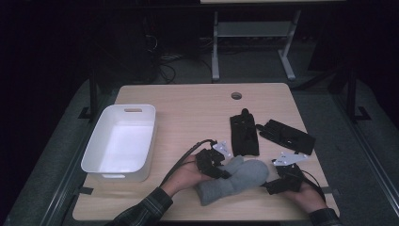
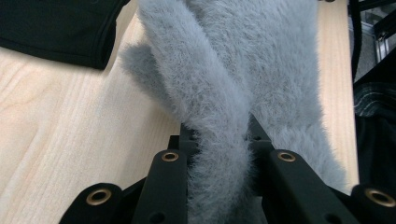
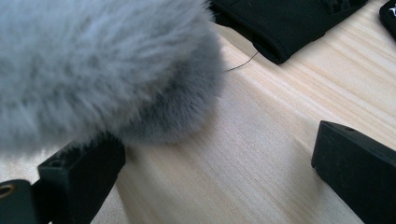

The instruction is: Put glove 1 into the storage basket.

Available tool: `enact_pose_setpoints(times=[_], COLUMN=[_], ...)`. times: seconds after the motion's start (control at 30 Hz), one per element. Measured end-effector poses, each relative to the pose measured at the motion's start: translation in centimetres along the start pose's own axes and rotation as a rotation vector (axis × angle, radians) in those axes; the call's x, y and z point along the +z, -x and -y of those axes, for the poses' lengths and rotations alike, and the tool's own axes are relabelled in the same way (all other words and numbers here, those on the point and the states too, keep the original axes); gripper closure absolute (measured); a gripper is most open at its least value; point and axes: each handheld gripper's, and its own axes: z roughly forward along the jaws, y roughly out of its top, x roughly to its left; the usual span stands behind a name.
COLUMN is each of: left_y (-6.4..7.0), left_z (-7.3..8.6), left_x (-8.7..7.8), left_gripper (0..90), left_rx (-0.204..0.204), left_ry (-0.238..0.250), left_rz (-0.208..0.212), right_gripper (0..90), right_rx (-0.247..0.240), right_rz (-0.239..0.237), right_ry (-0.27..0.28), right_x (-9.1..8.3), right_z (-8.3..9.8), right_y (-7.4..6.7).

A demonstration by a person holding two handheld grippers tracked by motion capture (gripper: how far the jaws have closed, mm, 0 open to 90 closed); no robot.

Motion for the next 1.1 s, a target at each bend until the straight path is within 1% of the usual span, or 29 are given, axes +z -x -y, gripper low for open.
enact_pose_setpoints(times=[0.07,0.13,0.17,0.23,0.33,0.6,0.7,0.73,0.77,0.9,1.0,1.1], left_y=[0.0,0.0,0.0,0.0,-0.1,-0.4,-0.8,-1.1,-1.1,-1.5,-1.7,-1.8], left_z=[0.0,-0.1,-0.1,-0.2,-0.2,-0.2,-0.3,-0.3,-0.3,-0.6,-0.8,-0.9], left_x=[-0.4,-0.9,-1.1,-1.7,-2.3,-4.2,-5.3,-6.2,-6.2,-8.1,-9.5,-10.6], left_gripper=[75.4,75.5,75.5,75.6,75.8,75.8,75.8,75.7,75.8,75.7,75.7,75.7], left_rx=[-0.007,-0.006,-0.008,0.0,-0.003,-0.021,-0.035,-0.044,-0.044,-0.06,-0.059,-0.067], left_ry=[0.008,0.008,0.016,0.025,0.031,0.06,0.074,0.092,0.092,0.123,0.131,0.14], left_rz=[-0.001,-0.009,-0.012,-0.028,-0.042,-0.085,-0.106,-0.122,-0.122,-0.157,-0.179,-0.194], right_gripper=[2.5,2.5,2.5,2.5,2.5,2.5,2.5,2.5,2.5,2.5,2.5,2.5], right_rx=[-0.001,-0.001,-0.001,-0.001,-0.002,-0.001,0.001,0.002,0.002,0.002,0.003,0.004], right_rz=[0.0,0.0,0.0,0.0,0.0,0.001,0.001,0.001,0.001,0.0,0.0,0.0], right_ry=[0.0,0.0,0.001,0.001,0.001,0.001,-0.001,-0.001,-0.001,-0.002,0.0,-0.001], right_x=[0.0,0.0,0.0,0.0,0.0,0.0,0.0,0.0,0.0,0.0,0.0,0.0], right_z=[0.0,0.0,0.0,0.0,0.0,0.0,0.0,0.0,0.0,0.0,0.0,0.0], right_y=[0.0,0.0,0.0,0.0,0.0,0.0,0.0,0.0,0.0,0.0,0.0,0.0])
